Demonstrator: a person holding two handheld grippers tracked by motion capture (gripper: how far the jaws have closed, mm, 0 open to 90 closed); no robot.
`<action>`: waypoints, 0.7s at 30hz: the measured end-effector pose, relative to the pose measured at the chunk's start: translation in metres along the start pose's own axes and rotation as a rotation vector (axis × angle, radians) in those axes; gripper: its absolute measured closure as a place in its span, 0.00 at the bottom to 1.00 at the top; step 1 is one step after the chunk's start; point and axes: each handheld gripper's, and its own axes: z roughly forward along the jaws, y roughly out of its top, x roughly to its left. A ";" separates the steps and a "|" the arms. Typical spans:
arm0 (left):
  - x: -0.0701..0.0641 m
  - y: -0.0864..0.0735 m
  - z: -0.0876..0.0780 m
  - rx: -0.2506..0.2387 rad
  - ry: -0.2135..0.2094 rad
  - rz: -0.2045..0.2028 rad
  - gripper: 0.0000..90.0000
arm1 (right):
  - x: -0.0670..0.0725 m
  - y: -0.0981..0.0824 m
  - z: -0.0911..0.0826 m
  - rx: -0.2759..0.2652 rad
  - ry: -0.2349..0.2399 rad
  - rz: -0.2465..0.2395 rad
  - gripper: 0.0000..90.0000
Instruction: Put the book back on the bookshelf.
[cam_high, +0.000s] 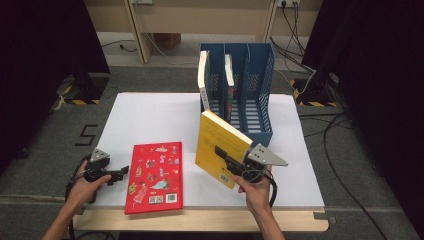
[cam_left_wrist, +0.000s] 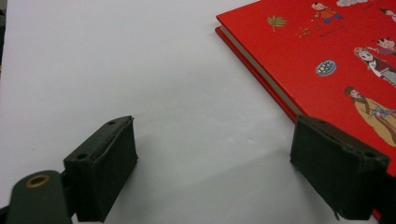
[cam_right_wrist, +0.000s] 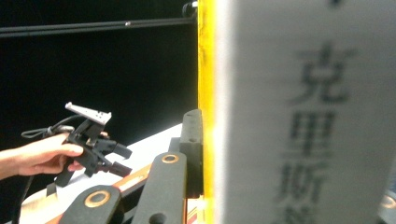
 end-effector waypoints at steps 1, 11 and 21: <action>0.000 0.000 0.000 0.000 0.000 0.000 0.15 | -0.001 0.003 -0.003 -0.006 -0.014 -0.001 0.84; 0.000 0.000 0.000 -0.004 0.000 -0.003 0.15 | -0.009 0.034 -0.030 -0.060 -0.085 -0.017 0.84; 0.000 0.000 0.000 -0.004 0.000 -0.003 0.15 | -0.026 0.045 -0.044 -0.076 -0.158 -0.015 0.84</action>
